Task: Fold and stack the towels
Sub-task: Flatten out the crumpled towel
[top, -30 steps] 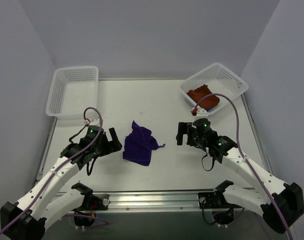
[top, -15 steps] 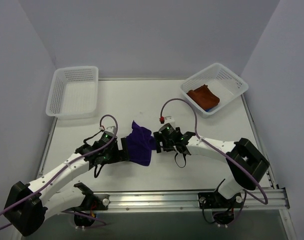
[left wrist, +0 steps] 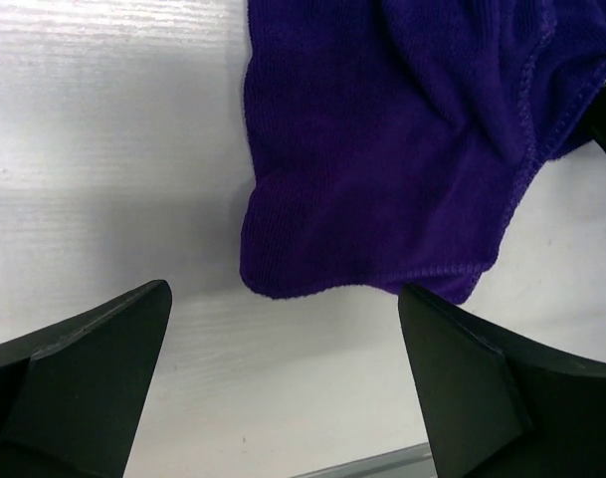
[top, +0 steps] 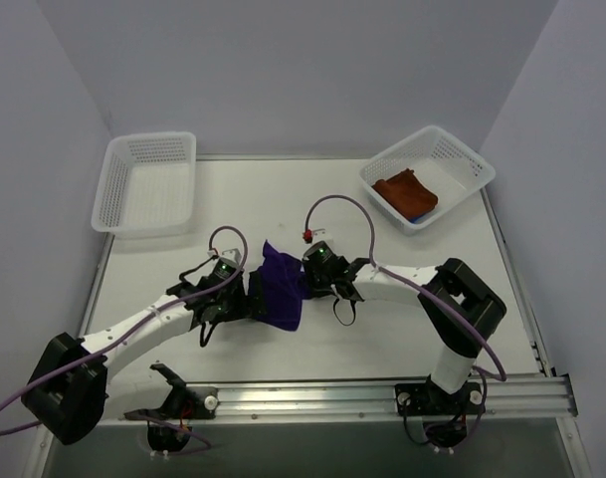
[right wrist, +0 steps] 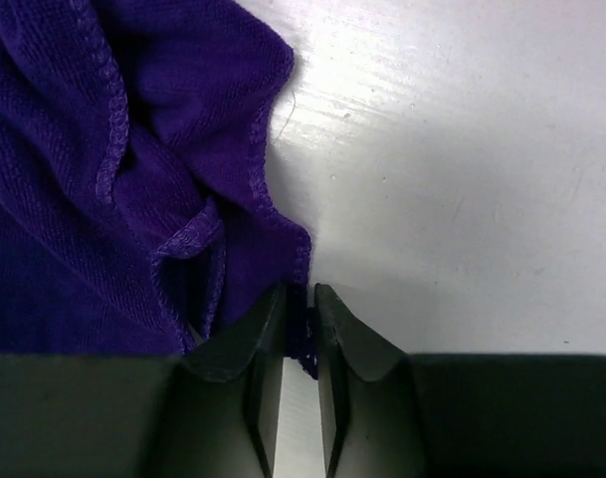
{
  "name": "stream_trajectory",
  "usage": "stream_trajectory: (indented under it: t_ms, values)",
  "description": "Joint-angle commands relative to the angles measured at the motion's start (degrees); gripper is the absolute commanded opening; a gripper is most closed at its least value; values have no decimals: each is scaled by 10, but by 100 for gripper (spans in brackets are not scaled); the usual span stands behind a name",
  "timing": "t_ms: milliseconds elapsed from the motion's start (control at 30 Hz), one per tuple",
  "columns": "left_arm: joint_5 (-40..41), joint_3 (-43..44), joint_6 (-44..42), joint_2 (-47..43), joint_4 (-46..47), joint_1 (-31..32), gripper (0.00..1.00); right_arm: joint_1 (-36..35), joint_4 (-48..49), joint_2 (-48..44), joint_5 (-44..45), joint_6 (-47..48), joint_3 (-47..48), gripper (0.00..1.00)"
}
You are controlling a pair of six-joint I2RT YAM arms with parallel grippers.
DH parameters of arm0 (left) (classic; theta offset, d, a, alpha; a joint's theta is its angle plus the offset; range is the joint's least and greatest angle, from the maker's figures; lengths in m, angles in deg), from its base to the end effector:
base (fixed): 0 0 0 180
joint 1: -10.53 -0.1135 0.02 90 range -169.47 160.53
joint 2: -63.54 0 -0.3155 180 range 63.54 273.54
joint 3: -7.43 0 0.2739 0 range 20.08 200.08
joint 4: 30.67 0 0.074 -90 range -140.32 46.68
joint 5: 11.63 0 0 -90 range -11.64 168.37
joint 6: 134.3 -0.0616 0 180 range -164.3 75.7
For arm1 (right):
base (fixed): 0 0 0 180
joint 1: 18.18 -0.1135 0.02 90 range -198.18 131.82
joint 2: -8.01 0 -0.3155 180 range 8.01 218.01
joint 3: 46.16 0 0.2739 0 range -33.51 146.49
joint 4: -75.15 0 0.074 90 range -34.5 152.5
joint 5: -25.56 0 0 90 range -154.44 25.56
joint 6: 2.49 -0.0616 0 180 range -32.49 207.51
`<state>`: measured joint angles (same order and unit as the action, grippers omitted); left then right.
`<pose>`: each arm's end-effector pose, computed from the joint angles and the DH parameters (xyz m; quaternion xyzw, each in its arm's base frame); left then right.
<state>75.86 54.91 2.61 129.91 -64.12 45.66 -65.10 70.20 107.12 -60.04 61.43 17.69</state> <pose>0.1911 -0.1377 0.2066 -0.0901 0.9420 -0.2274 0.2299 0.2746 0.2868 0.1795 -0.1480 0.8944 0.2222 0.3589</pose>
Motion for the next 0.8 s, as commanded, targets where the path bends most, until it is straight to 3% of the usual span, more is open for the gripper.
stream_trajectory:
  t_ms: [0,33,100,200,233,267,433,567,600,667,700,767]
  values:
    - [18,1,7,31,53,2,100,-5,-15,-7,-27,-15,-13,12]
    - [20,2,9,39,61,1,87,-5,-19,-25,-27,-16,-18,8]
    - [20,7,9,73,80,1,77,-5,-40,-46,-25,-14,-25,3]
    - [42,28,10,116,87,0,42,-5,-77,-83,-11,-16,-32,0]
    - [44,33,11,125,85,-2,28,-5,-101,-101,-5,-18,-35,0]
    - [45,38,12,137,82,-3,3,-5,-128,-110,25,-28,-37,0]
    - [48,40,12,119,99,-35,2,-7,-194,-201,104,-51,-70,0]
    - [-56,26,0,111,174,-105,3,-11,-175,-236,90,-47,-94,0]
    - [-68,30,-9,117,174,-119,10,-13,-169,-240,77,-45,-97,0]
    - [-80,54,-25,137,153,-151,36,-24,-151,-239,75,-46,-101,0]
    - [-80,66,-38,142,137,-155,58,-27,-147,-234,73,-43,-100,0]
    - [-81,91,-54,145,97,-158,69,-36,-143,-226,73,-41,-95,0]
